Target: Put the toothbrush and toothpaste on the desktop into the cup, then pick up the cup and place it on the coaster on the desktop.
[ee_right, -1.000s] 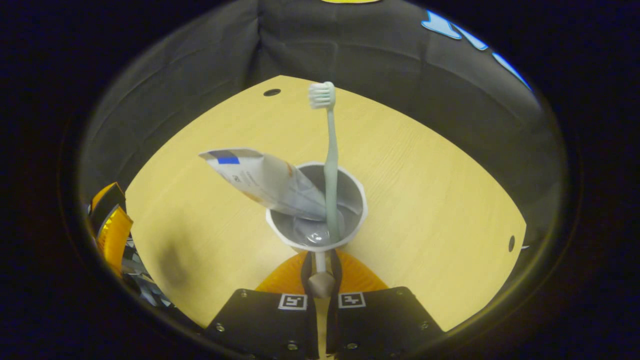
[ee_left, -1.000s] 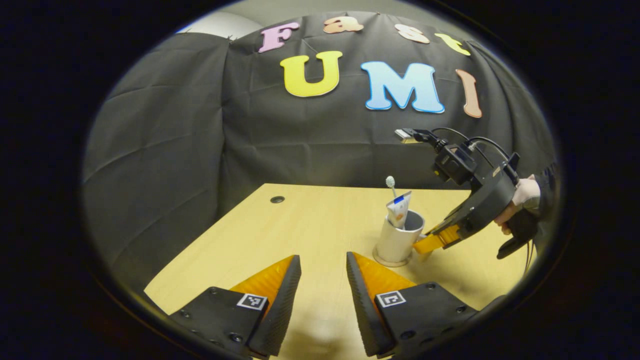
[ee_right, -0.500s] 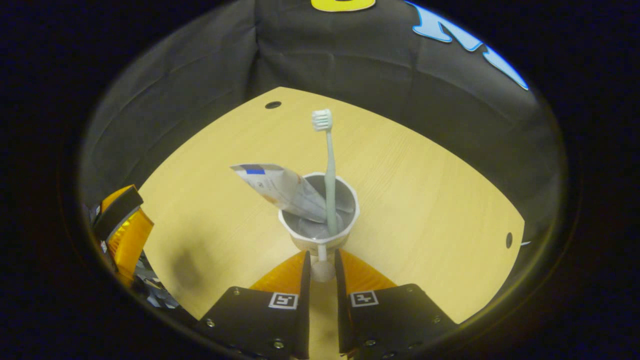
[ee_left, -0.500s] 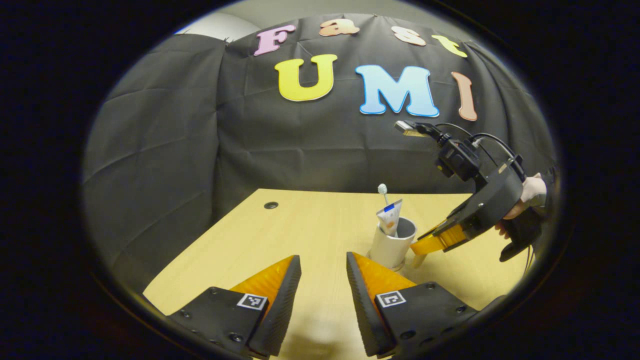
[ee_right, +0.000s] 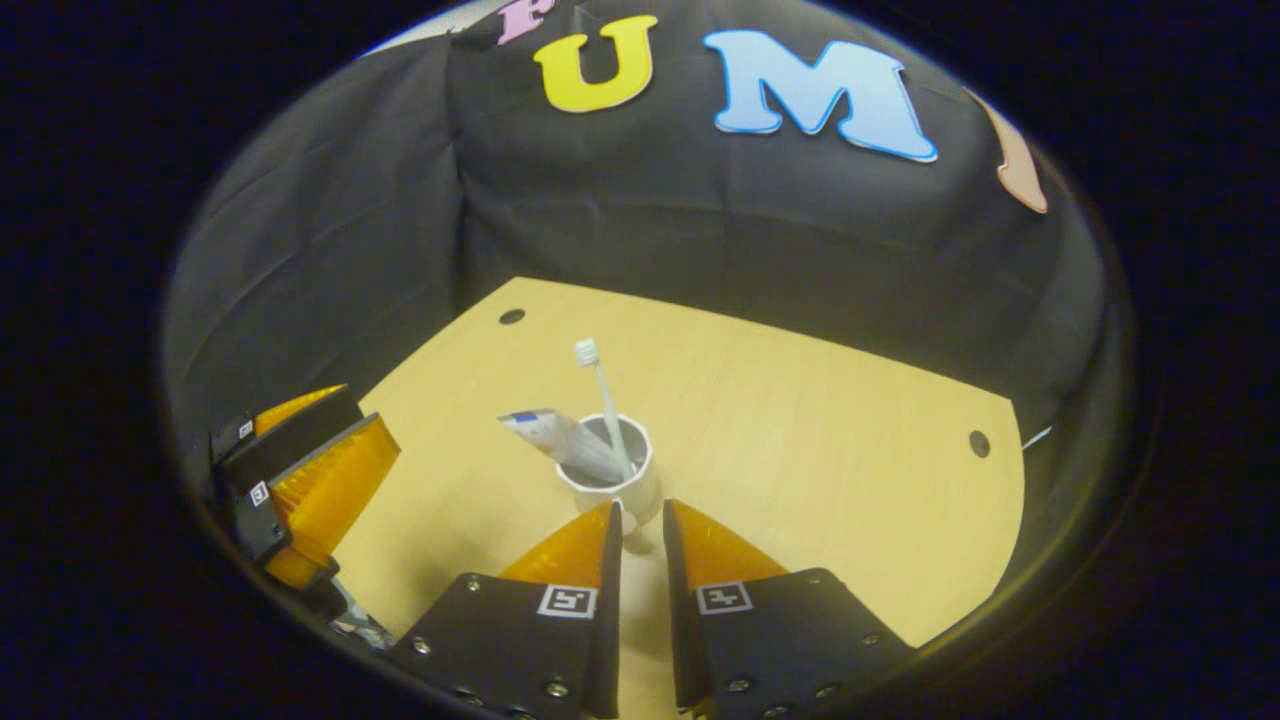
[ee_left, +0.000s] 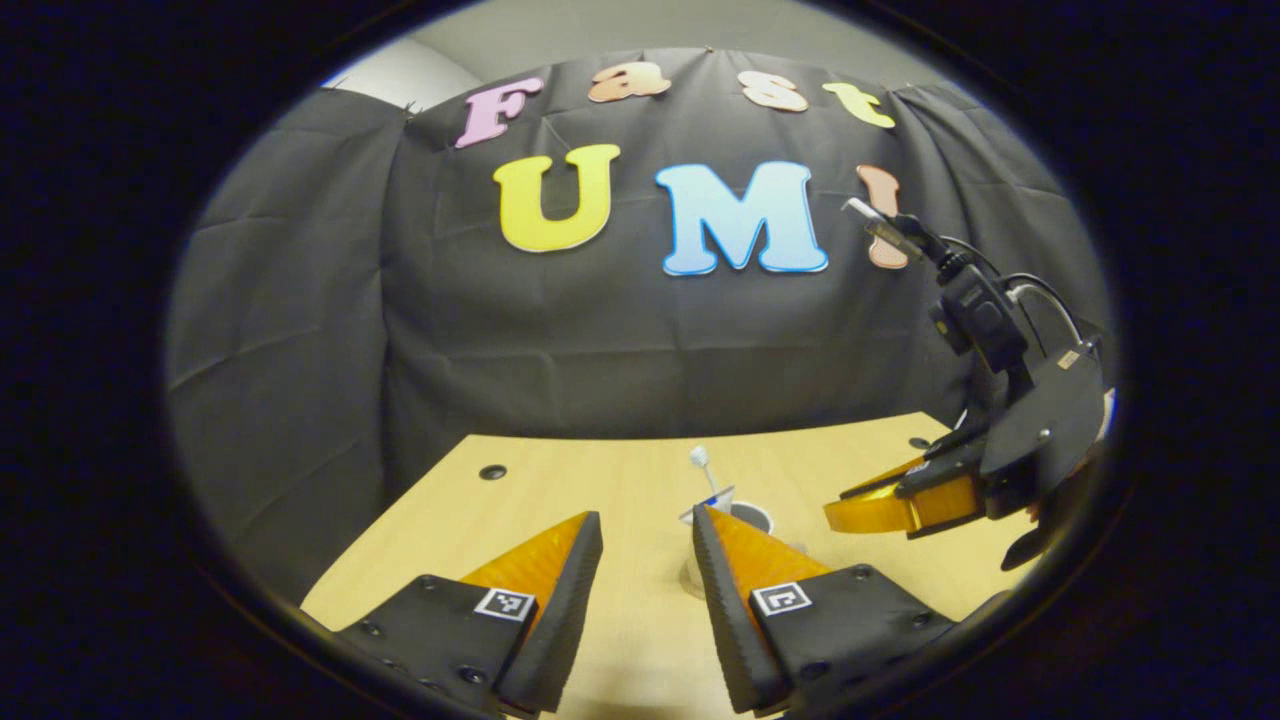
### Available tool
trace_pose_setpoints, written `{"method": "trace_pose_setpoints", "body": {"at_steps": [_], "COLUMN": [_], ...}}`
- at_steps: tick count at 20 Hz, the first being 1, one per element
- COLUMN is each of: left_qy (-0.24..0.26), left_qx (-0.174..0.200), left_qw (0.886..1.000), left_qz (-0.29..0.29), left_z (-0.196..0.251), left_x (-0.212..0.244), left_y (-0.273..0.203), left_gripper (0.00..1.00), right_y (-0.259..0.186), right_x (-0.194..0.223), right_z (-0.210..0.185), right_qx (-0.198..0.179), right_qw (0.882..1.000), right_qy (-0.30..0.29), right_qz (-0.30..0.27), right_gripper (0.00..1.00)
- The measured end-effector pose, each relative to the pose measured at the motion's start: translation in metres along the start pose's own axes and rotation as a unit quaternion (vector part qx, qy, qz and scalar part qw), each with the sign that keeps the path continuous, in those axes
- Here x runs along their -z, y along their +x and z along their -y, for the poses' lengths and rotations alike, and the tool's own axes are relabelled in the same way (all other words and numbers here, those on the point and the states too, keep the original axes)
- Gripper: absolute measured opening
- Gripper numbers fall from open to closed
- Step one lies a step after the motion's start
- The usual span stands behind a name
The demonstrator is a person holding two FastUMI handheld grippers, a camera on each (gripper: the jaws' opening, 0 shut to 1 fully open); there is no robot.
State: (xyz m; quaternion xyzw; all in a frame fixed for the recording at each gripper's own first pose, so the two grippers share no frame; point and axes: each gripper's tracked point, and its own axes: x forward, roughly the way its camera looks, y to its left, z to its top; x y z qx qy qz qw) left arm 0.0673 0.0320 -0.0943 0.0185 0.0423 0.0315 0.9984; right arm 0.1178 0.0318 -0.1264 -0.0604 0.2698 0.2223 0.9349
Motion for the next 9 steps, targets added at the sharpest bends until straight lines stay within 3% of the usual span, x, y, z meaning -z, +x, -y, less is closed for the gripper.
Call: {"method": "trace_pose_setpoints", "body": {"at_steps": [2, 4, 5, 9], "left_qy": [0.007, 0.01, 0.011, 0.021], "left_qx": [0.011, 0.022, 0.025, 0.027], "left_qw": [1.0, 0.999, 0.998, 0.995], "left_qz": [0.022, 0.043, 0.053, 0.092], "left_z": [0.011, 0.022, 0.027, 0.038], "left_x": [-0.027, -0.055, -0.07, -0.119], "left_y": [0.001, 0.001, 0.001, -0.007], "left_gripper": [0.62, 0.64, 0.67, 0.62], "right_y": [-0.024, -0.049, -0.063, -0.111], "right_x": [-0.024, -0.047, -0.058, -0.092], "right_z": [0.007, 0.016, 0.02, 0.036], "right_qx": [0.028, 0.062, 0.08, 0.145], "right_qw": [0.998, 0.991, 0.986, 0.958], "right_qy": [0.01, 0.02, 0.024, 0.026], "right_qz": [0.057, 0.117, 0.146, 0.247], "right_gripper": [0.22, 0.22, 0.17, 0.24]}}
